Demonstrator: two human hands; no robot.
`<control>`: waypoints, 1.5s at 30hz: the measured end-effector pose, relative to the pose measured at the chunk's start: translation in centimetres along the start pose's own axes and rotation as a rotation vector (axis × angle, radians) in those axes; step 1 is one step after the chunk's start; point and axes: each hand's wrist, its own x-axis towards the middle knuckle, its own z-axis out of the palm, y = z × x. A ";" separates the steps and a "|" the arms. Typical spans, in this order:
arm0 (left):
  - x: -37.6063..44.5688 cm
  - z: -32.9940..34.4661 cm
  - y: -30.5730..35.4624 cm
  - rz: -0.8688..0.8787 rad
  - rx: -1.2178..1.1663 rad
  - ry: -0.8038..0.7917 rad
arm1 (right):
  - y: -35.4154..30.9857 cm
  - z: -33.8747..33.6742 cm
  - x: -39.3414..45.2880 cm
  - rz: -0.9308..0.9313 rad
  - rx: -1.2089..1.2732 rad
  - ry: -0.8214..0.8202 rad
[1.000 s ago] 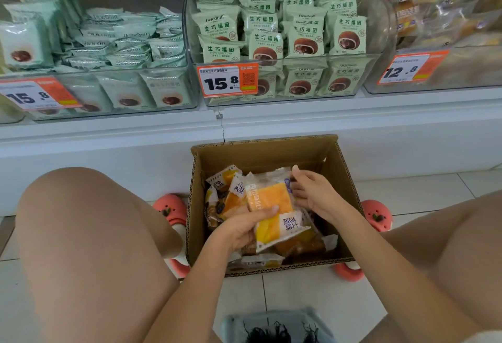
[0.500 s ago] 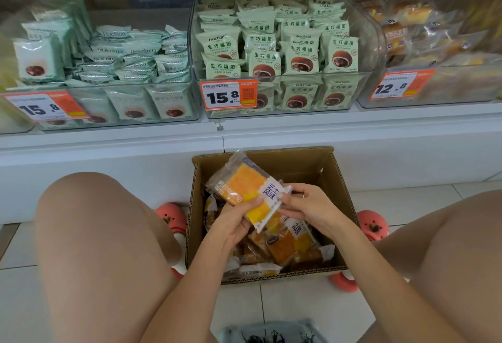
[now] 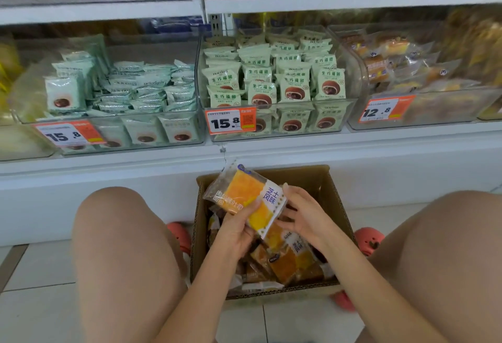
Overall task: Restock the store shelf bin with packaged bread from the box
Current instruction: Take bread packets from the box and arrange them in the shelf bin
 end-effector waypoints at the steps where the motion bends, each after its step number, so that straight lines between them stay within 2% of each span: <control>1: -0.2 0.7 0.7 0.022 0.015 -0.015 | -1.3 0.2 0.0 -0.032 -0.078 -0.029; 4: -0.6 3.3 2.8 0.106 0.037 -0.053 | -5.8 1.4 -0.6 -0.179 -0.306 -0.051; 8: -1.0 7.3 5.3 0.166 -0.040 -0.134 | -10.2 2.8 -1.1 -0.317 -0.310 0.013; 11: -1.4 9.9 7.0 0.184 -0.046 -0.175 | -13.6 3.0 -1.4 -0.378 -0.421 0.004; 15: -2.3 13.2 9.7 0.315 0.007 -0.229 | -19.9 4.2 -2.5 -0.523 -0.865 -0.147; 18: -3.0 16.1 11.8 0.439 0.093 -0.322 | -24.1 5.9 -3.2 -0.650 -1.246 -0.132; 23: -4.9 21.0 17.1 0.725 0.239 -0.443 | -32.2 7.2 -6.3 -0.814 -1.262 0.024; 26: -5.8 22.8 21.5 1.041 0.461 -0.301 | -37.9 7.1 -8.7 -0.995 -1.302 0.164; 28: -5.6 23.8 23.9 1.332 0.635 -0.160 | -41.2 7.0 -9.6 -1.105 -1.266 0.249; 31: -3.2 26.1 26.2 1.788 1.197 0.181 | -45.4 7.0 -9.2 -1.177 -1.267 0.376; 33: -0.6 27.6 27.0 1.916 1.467 0.285 | -47.3 7.2 -7.4 -1.177 -1.396 0.488; 35: 1.8 28.2 27.6 1.942 1.627 0.389 | -48.6 7.2 -4.8 -1.142 -1.556 0.551; 37: 3.8 27.7 28.2 2.036 1.659 0.490 | -49.4 7.3 -2.0 -1.058 -1.712 0.524; 40: 5.1 27.2 28.5 2.225 1.581 0.536 | -49.7 7.3 2.0 -0.889 -1.888 0.506; 45: 6.3 27.1 28.1 2.341 1.465 0.642 | -50.3 7.2 7.6 -0.745 -1.910 0.416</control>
